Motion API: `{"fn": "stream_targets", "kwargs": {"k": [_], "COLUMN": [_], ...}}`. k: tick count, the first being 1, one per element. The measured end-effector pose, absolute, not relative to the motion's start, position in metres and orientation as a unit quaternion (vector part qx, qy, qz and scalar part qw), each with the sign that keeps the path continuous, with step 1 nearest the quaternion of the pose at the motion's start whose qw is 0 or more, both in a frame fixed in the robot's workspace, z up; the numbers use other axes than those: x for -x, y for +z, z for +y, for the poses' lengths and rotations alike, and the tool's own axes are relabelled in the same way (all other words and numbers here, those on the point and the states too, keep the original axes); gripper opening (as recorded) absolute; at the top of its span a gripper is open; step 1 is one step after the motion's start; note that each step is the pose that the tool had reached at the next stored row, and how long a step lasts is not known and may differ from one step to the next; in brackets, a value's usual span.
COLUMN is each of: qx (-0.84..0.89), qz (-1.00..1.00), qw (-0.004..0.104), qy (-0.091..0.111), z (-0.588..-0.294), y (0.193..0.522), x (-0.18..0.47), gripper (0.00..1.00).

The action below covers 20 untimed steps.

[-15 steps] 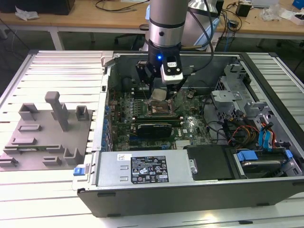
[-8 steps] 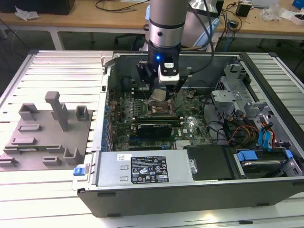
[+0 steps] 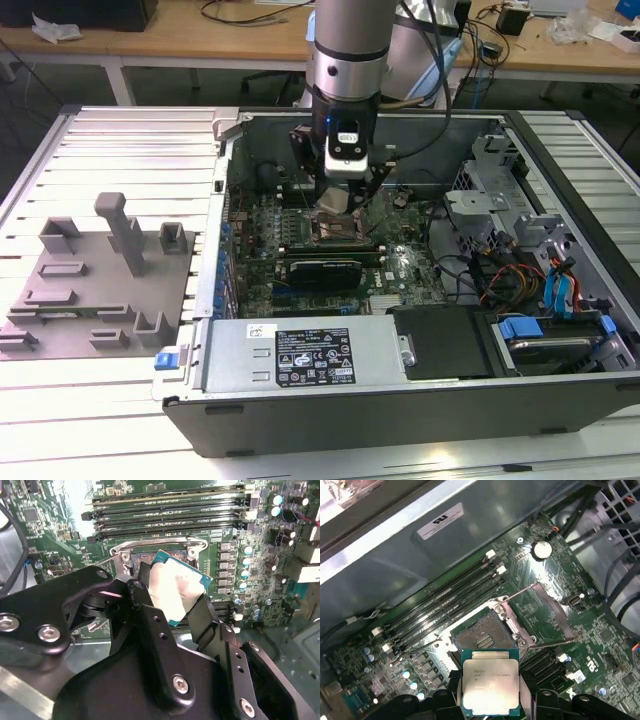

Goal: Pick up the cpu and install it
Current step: 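Place the cpu into insertion slot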

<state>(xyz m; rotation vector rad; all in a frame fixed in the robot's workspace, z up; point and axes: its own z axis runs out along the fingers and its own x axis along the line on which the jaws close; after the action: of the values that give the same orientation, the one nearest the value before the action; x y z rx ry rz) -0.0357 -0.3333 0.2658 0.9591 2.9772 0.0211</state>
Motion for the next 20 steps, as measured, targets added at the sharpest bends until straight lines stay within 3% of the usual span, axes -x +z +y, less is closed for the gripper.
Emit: {"fn": "stream_targets", "kwargs": {"k": [20], "qx": [-0.523], "qz": [0.852], "qw": [0.008], "qy": [0.005], "z": [-0.3333], "y": [0.2603], "x": [0.0357], "gripper": [0.55]}}
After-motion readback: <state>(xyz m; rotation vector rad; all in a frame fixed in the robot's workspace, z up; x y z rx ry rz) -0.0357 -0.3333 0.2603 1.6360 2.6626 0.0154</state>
